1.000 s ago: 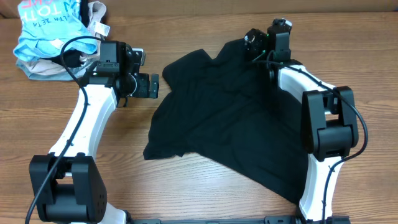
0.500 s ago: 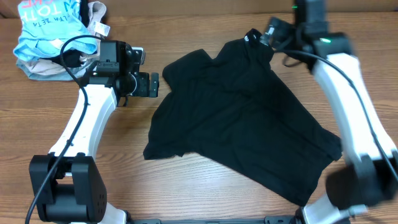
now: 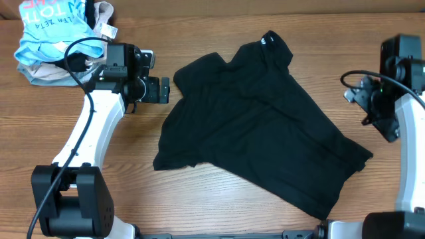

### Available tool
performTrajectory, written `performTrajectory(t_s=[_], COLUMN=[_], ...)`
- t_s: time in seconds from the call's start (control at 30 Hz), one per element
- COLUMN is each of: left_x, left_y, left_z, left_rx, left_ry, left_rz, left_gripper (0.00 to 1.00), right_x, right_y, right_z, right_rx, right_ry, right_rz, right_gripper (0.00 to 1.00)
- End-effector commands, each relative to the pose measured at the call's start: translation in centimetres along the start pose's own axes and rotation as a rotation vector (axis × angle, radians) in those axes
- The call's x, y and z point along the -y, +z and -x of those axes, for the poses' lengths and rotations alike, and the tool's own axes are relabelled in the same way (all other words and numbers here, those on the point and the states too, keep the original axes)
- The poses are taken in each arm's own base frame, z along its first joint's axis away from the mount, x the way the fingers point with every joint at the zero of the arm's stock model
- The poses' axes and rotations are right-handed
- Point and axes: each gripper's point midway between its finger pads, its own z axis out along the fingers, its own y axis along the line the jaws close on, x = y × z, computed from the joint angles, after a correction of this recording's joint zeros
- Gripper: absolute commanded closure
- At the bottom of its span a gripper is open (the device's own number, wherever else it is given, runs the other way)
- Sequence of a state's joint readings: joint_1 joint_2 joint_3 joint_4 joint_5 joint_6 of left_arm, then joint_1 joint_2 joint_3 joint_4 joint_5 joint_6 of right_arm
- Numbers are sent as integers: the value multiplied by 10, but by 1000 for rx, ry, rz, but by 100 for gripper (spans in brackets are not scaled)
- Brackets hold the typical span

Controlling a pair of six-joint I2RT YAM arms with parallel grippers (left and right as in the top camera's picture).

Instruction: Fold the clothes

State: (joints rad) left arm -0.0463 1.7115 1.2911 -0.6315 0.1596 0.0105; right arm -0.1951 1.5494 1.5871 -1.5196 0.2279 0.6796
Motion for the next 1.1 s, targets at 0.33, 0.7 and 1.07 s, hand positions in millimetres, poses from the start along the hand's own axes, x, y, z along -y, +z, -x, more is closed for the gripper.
performTrajectory(t_s=[0.33, 0.7, 1.07], left_x=[1, -1, -1], left_y=[8, 8, 8], left_z=[-2, -2, -4], left_rx=[-10, -11, -19], left_ry=[19, 20, 15], left_rz=[-1, 13, 9], left_gripper=[0, 0, 0], right_x=[41, 69, 64], right_y=[115, 165, 185], right_z=[-35, -35, -18], right_rx=[-187, -161, -60], right_ry=[112, 216, 223], right_rz=[-29, -20, 34], right_gripper=[1, 4, 19])
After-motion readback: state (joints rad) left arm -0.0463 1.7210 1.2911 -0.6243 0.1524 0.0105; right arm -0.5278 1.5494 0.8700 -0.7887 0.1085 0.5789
